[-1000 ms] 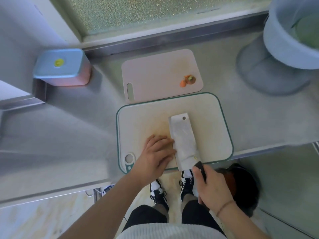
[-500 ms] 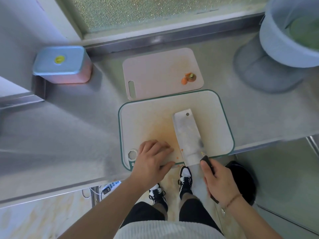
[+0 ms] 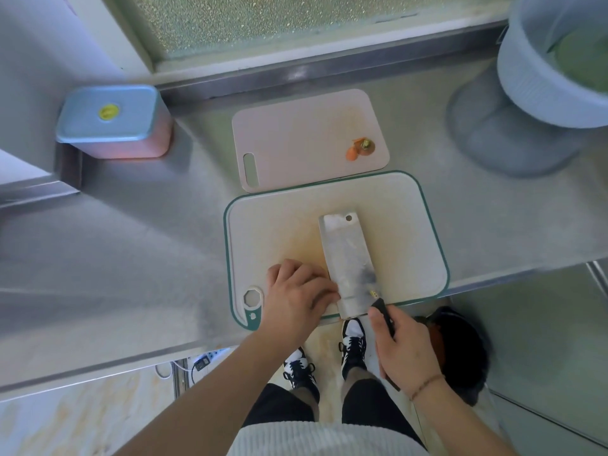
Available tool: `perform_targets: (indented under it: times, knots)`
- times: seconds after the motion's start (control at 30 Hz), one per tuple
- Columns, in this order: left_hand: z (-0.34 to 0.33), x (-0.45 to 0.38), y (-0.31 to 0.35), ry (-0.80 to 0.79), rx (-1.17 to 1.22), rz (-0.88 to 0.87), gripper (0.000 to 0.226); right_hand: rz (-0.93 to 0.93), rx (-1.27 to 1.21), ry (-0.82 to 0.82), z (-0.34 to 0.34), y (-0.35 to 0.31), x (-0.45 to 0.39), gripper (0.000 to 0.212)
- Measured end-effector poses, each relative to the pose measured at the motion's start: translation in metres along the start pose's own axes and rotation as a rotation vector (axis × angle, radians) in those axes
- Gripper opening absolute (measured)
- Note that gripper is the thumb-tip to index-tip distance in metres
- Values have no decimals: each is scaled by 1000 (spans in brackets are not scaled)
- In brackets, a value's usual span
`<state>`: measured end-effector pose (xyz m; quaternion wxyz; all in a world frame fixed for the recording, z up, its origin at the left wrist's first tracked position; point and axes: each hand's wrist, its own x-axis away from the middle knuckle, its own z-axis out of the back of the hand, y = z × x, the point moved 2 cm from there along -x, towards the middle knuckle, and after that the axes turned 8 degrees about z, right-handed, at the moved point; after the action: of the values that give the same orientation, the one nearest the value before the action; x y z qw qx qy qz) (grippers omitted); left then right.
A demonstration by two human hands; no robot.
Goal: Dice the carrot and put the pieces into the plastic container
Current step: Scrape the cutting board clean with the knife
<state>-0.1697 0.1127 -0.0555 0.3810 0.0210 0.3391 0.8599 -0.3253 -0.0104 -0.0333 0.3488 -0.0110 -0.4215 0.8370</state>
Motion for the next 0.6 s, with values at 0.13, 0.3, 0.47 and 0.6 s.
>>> perform_targets:
  times: [0.13, 0.3, 0.47, 0.6]
  knots:
    - [5, 2, -3, -23, 39, -8, 19, -5, -10, 9, 2, 2, 0, 43]
    - [7, 3, -4, -106, 38, -54, 17, 16, 16, 48, 1, 3, 0, 46]
    - [4, 2, -3, -89, 47, -8, 9, 33, 37, 103, -4, 3, 1, 53]
    - [4, 2, -3, -105, 52, 18, 8, 28, 36, 111, -5, 1, -1, 54]
